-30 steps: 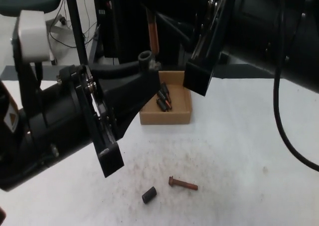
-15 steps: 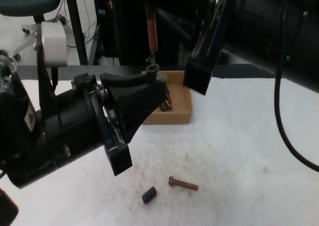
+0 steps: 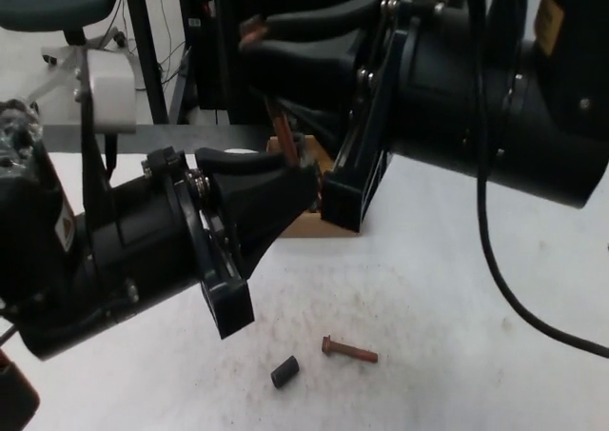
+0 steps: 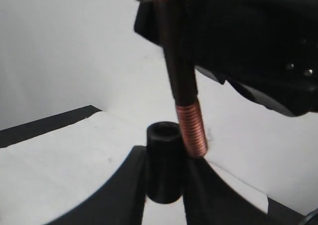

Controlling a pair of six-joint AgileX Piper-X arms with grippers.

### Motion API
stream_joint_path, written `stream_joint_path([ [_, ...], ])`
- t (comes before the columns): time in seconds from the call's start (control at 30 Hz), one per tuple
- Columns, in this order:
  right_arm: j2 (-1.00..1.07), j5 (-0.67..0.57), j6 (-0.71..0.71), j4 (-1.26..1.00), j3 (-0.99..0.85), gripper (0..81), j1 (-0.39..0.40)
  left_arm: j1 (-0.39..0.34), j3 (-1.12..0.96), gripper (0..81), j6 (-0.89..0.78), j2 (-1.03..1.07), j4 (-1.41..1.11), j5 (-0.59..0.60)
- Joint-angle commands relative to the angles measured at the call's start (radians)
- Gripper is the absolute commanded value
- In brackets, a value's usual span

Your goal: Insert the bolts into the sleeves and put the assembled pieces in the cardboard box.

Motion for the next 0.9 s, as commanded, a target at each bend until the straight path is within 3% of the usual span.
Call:
stream_joint_path([
  [0.0,0.006,0.022,-0.047,-0.046,-0.002,0.9,-0.002,-0.004,-0.007,0.3,-0.008,-0.009,-0.033,0.049],
  [0.2,0.006,0.022,-0.076,-0.197,-0.002,0.9,-0.002,-0.004,-0.007,0.3,0.026,-0.009,-0.033,0.048],
  [0.47,0.006,0.026,-0.076,-0.107,-0.002,0.9,-0.002,-0.004,-0.007,0.3,0.027,-0.009,-0.025,0.009],
  [0.67,0.006,0.054,-0.076,0.176,-0.002,0.9,-0.002,-0.004,-0.007,0.3,0.075,-0.009,0.134,0.009],
  [0.87,0.041,0.083,-0.164,0.572,-0.002,0.9,-0.042,-0.004,-0.007,0.3,0.216,-0.009,0.308,-0.111],
])
